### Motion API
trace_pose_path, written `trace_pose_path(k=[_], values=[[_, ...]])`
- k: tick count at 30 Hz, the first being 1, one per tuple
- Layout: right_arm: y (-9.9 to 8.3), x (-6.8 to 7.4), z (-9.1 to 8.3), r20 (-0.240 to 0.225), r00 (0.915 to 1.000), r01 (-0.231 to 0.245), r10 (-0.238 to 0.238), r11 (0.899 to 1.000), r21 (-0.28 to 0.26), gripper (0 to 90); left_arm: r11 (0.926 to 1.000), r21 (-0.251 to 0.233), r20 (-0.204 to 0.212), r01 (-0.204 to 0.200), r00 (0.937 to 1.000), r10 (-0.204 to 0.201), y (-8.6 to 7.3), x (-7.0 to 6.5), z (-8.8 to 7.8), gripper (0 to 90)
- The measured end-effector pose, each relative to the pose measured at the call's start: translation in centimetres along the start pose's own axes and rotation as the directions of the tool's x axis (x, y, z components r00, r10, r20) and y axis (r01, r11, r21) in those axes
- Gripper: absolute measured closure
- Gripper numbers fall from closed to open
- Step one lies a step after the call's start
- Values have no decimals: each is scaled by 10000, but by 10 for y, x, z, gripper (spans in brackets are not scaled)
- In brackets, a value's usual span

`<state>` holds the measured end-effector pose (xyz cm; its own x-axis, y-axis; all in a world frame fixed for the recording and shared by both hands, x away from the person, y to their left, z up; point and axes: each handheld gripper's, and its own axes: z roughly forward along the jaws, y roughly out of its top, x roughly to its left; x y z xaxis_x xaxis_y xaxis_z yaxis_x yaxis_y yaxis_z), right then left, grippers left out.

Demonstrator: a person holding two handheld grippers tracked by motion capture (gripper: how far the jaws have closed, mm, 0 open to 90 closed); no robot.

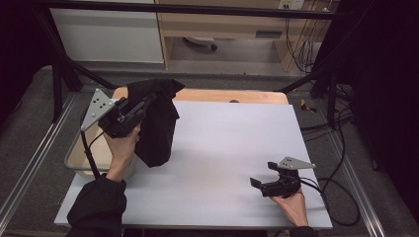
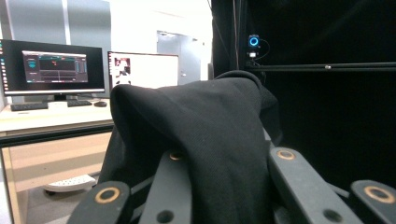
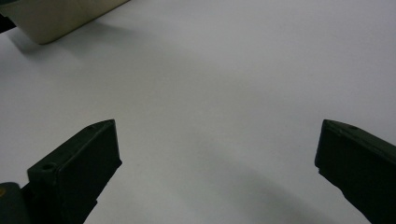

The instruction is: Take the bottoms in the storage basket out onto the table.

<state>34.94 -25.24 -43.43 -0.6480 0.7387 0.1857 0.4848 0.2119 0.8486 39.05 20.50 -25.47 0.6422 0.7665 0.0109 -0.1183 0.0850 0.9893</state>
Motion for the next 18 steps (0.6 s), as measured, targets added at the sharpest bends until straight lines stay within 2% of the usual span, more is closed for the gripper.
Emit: trace_pose_path(k=[7,8,18], values=[[0,0,0,-19,10000,10,-10,10000,-1,6,9999,-6,212,-121,9997,121,-2,-9,10,773],[0,0,0,-18,10000,0,0,10000,16,6,10000,81,306,34,9995,-37,-2,-11,12,773],[0,0,-1,-21,10000,-14,14,10000,-9,6,9995,318,652,-10,9979,-10,-8,-22,23,773]])
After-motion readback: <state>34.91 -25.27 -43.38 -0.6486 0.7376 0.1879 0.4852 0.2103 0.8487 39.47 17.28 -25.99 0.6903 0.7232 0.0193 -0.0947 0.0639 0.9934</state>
